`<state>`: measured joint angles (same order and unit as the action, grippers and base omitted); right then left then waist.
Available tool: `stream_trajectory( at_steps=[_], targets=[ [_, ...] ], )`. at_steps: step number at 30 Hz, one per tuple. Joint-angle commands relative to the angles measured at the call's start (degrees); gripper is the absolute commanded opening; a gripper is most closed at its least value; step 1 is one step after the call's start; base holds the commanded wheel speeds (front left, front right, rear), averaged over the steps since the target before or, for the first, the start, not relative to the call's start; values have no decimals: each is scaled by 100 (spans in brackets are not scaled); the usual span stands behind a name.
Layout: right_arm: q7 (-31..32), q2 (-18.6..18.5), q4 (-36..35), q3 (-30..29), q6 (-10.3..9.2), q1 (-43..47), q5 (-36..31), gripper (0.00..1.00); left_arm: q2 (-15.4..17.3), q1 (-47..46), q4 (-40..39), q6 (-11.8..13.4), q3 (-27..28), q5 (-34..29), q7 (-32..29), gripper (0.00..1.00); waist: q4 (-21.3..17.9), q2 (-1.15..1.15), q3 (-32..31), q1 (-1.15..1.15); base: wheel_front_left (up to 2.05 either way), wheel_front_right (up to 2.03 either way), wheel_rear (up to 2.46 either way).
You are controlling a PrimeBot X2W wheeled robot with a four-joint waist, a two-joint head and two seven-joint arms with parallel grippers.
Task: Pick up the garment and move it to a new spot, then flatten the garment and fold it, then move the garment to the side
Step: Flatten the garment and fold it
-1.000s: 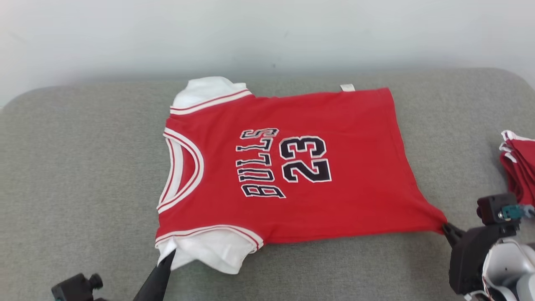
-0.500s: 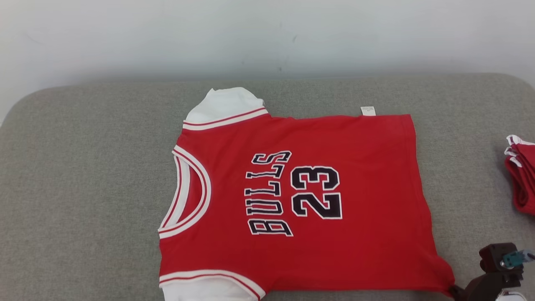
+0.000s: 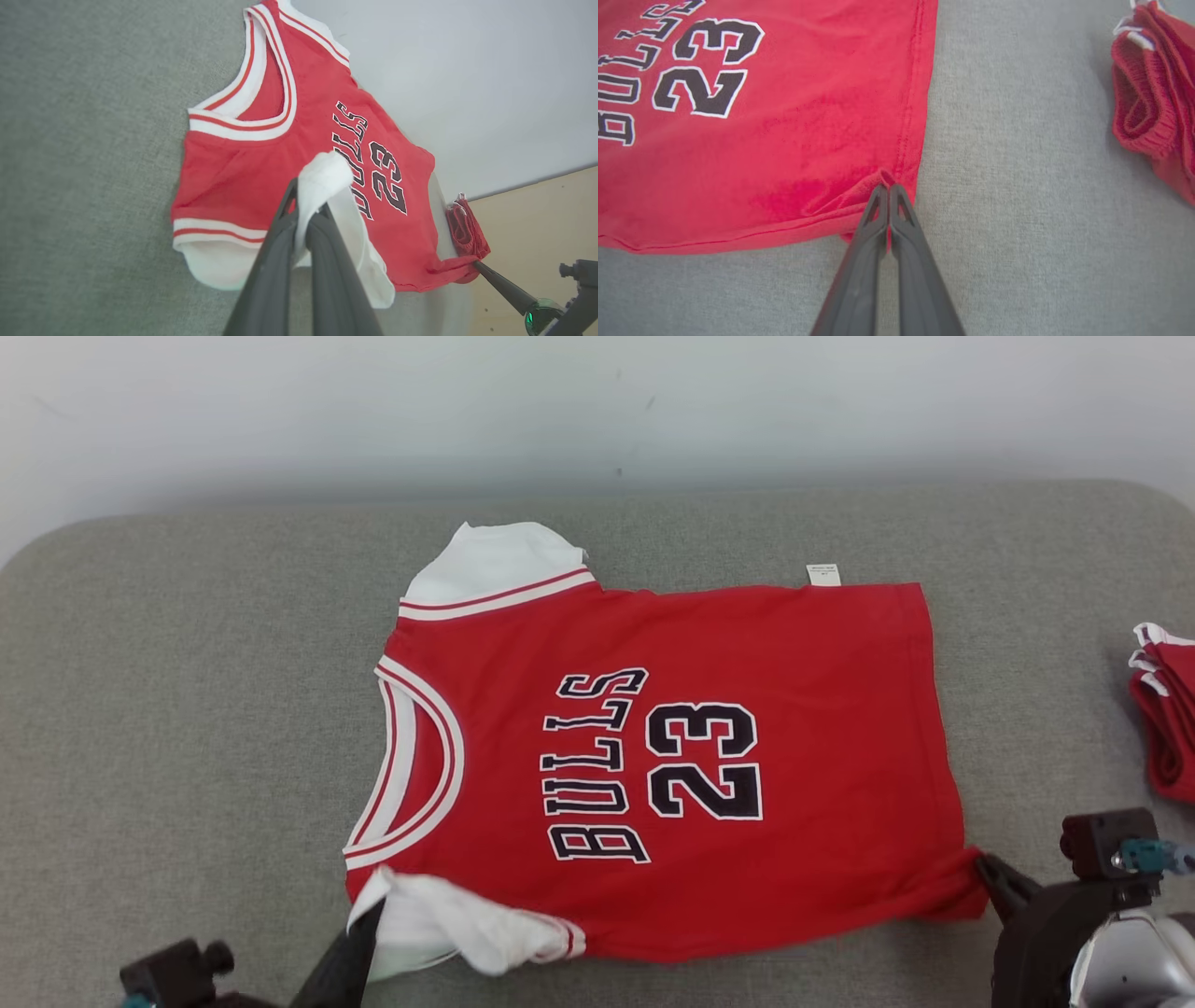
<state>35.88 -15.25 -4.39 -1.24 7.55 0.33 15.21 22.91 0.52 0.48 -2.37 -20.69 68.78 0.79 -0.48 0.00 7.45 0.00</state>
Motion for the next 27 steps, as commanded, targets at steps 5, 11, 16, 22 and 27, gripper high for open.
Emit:
stream_trajectory(
  at_steps=[5, 11, 16, 22, 27],
  targets=[
    [-669, -33, 344, 69, -15, -568, -81, 0, -290, -886, 489, -29, -121, -509, 325, 0, 57, 0, 214, 0, 0, 0, 0],
    [-1267, 25, 755, 130, -15, -975, -186, 0, -449, -1601, 1100, -112, -241, -1011, 676, 0, 52, 0, 375, 0, 0, 0, 0],
    [-1709, 85, 1086, 105, -15, -1221, -315, 0, -590, -2106, 1588, -233, -402, -1298, 883, 0, 48, 0, 526, 0, 0, 0, 0],
    [-2011, 136, 1314, 89, -15, -1373, -379, 0, -604, -2570, 1969, -333, -446, -1480, 1044, 0, 8, 0, 672, 0, 0, 0, 0],
    [-2207, 223, 1397, -11, -15, -1459, -447, 0, -563, -2854, 2166, -386, -451, -1509, 1098, 0, -56, 0, 743, 0, 0, 0, 0]
  ],
)
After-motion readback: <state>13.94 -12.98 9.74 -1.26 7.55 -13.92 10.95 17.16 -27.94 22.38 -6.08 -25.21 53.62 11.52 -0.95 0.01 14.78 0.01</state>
